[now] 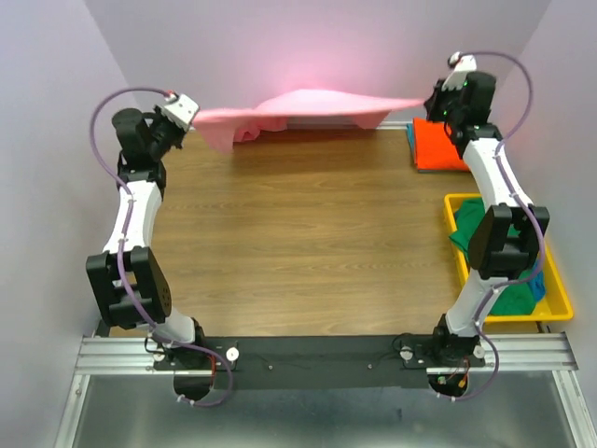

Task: Fold and stack the t-shirts
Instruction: Flatten the tshirt out

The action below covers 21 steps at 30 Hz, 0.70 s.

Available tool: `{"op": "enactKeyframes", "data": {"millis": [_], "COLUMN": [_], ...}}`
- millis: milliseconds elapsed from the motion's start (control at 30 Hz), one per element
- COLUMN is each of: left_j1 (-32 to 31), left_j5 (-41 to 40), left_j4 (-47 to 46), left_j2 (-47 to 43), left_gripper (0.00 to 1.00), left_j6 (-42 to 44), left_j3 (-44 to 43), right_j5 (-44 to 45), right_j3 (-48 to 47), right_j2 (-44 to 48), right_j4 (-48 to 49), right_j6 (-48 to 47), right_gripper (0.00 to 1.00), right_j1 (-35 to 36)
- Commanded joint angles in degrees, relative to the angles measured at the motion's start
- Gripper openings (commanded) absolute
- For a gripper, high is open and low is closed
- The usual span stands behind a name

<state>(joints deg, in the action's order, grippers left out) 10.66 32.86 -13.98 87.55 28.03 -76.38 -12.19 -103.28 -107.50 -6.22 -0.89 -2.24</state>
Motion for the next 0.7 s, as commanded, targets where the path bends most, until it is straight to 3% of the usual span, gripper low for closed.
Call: {"op": "enactKeyframes", "data": {"millis": [0, 167, 367, 467, 600, 667], "left_j1": [0.51, 0.51, 0.86, 0.95, 0.95, 0.86], "left_j5": [3.17, 2.47, 2.38, 5.63, 9.32, 9.85], "left_j4": [4.03, 10.45, 19.15, 26.87, 48.62, 59.17], "left_j2": [-4.49, -1.69, 0.09, -2.03, -4.92, -8.17], "left_gripper": [0.0, 0.0, 0.0, 0.0, 0.0, 0.0], "left_j6": [11.68, 13.19, 14.59, 19.41, 31.71, 41.81], "left_j3": [8.68, 10.81, 3.26, -0.43, -4.3, -2.91], "right_j5": [-2.93, -2.32, -2.84, -3.46, -2.41, -2.93], "right_j3": [13.15, 16.8, 10.66, 9.33, 15.11, 18.54], "right_j2": [5.81, 5.55, 4.23, 6.68, 12.31, 16.52], "right_j4": [-0.2, -1.43, -8.8, -12.67, -16.54, -19.26], "right_j6": [-1.13, -2.63, -5.52, -8.42, -14.31, -18.17], "right_gripper": [0.01, 0.01, 0.0, 0.0, 0.01, 0.01], "right_j1": [-0.4, -0.4, -0.4, -0.4, -0.4, -0.4]}}
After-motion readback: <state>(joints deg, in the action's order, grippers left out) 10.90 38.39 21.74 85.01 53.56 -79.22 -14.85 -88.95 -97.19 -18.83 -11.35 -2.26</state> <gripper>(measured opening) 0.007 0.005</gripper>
